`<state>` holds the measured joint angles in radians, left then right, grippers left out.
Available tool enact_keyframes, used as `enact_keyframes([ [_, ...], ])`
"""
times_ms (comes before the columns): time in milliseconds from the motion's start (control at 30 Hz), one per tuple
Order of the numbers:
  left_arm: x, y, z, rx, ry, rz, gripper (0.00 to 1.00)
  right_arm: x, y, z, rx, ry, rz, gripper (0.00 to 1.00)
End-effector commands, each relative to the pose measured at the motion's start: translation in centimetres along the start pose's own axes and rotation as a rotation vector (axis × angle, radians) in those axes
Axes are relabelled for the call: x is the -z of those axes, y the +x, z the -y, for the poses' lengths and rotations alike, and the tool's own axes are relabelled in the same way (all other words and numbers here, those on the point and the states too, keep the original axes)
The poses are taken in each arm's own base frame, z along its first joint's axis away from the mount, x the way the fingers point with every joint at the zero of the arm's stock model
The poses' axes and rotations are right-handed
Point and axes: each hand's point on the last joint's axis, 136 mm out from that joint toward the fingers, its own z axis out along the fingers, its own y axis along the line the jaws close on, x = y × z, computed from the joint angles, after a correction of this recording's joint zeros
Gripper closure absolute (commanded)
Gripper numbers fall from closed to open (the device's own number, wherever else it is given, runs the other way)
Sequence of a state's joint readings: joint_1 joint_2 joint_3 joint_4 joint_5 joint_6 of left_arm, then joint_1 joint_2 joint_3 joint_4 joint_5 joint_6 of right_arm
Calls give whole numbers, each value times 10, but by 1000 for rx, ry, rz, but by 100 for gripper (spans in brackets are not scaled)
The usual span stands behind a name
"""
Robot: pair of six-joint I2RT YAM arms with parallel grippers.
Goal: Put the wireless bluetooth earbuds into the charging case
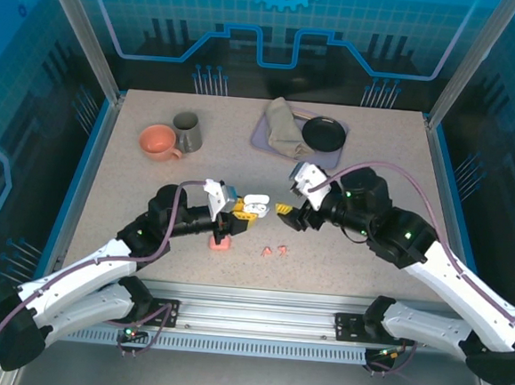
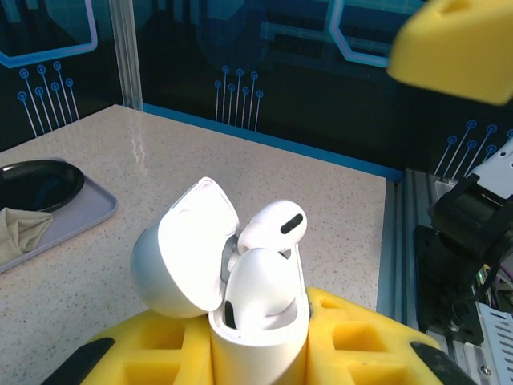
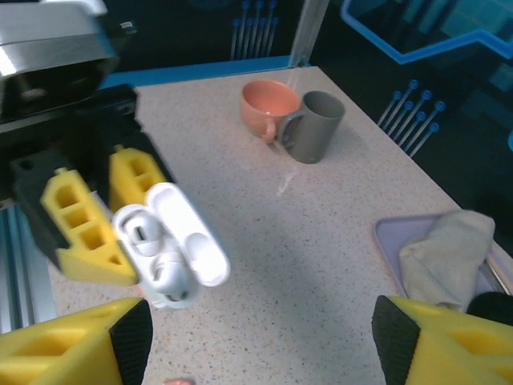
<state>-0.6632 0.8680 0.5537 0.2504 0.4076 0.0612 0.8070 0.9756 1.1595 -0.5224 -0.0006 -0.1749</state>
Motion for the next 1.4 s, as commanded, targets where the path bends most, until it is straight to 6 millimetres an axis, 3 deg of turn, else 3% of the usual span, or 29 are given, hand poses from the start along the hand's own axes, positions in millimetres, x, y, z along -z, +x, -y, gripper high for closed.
enact_keyframes([
  [0,2,-17,5,-48,15,64,100,3,-1,-4,-178,-112,35,20],
  [167,0,-18,6,-50,27,72,100,5,2,-9,-267,-265,82,5],
  [300,0,-20,7,-56,33,82,100,-2,9,-9,-318,-292,49,1],
  [500,0,-23,8,-66,39,95,100,-14,4,-15,-382,-367,52,0],
  [900,0,-24,9,-70,41,95,100,-36,10,-9,-446,-355,-8,0],
  [1367,1,-23,9,-74,42,93,100,-47,21,-2,-479,-305,-57,0],
])
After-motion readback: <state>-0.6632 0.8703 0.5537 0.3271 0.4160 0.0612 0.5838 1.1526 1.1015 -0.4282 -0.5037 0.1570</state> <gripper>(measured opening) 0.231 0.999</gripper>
